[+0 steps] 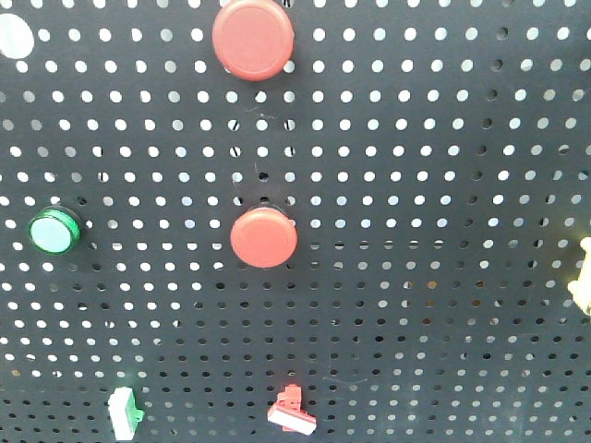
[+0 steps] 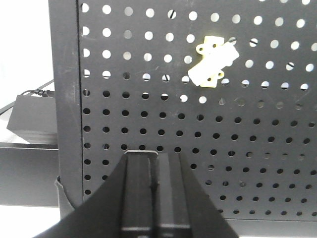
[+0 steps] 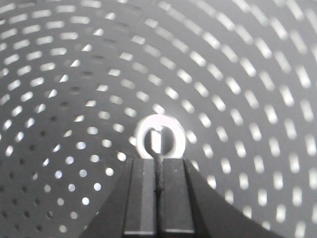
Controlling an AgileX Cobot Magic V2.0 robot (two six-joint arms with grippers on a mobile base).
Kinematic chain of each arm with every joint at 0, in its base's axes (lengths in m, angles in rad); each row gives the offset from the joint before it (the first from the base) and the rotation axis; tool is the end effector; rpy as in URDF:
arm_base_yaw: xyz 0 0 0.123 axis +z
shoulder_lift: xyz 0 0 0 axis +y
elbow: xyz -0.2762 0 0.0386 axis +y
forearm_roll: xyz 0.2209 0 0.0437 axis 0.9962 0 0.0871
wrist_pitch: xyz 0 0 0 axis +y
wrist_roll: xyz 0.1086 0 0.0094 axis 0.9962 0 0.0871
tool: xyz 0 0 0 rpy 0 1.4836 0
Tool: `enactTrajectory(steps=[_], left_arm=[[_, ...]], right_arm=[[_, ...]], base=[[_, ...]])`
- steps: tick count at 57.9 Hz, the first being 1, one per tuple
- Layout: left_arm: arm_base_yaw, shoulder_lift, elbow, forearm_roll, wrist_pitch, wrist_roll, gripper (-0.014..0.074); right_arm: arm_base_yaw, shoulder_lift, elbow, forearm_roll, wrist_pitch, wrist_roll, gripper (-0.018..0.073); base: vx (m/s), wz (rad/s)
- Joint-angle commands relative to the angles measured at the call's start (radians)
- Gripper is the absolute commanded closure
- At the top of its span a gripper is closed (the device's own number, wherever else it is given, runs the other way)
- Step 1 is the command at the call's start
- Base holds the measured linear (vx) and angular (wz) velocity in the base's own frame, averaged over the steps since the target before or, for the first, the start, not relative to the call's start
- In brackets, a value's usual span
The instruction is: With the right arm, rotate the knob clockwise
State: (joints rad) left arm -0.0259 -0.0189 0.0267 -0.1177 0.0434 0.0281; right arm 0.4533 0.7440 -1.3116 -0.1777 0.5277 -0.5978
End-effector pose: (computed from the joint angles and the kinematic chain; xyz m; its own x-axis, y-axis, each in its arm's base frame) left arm 0.0533 -0.0019 0.2022 0.0334 -0.0903 -0.9954 0.0341 0.9954 -0.0891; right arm 0.0881 0.0321 0.5085 0.3314 -0.5952 -0.7321 -0.1787 0.7223 -0.6681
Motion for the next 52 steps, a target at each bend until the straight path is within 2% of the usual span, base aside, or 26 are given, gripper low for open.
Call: enactTrajectory(steps=[1, 18, 32, 45, 52], left_arm=[[0.002, 0.000, 0.013, -0.008, -0.082, -0.004, 0.0603], [0.002, 0.000, 0.013, -0.008, -0.082, -0.004, 0.0603], [0.002, 0.000, 0.013, -0.008, -0.082, -0.004, 0.0603], [0.002, 0.000, 0.013, -0.008, -0.082, -0.004, 0.0603], [0.002, 0.000, 0.013, -0.008, -0.082, -0.004, 0.0603]], right_arm=[[0.007, 0.037, -0.051, -0.014, -0.076, -0.023, 0.0540], [0.024, 0.118, -0.147, -0.020, -0.001, -0.023, 0.0447], [0.024, 0.118, -0.148, -0.089, 0.022, -0.018, 0.0365], [0.023, 0.122, -0.148, -0.186, 0.023, 0.074, 0.0361], [0.023, 0.122, -0.148, -0.195, 0.023, 0.116, 0.0359]], base=[[0.00, 0.00], [0.00, 0.00], [0.00, 0.00], [0.00, 0.00], [0.00, 0.00]])
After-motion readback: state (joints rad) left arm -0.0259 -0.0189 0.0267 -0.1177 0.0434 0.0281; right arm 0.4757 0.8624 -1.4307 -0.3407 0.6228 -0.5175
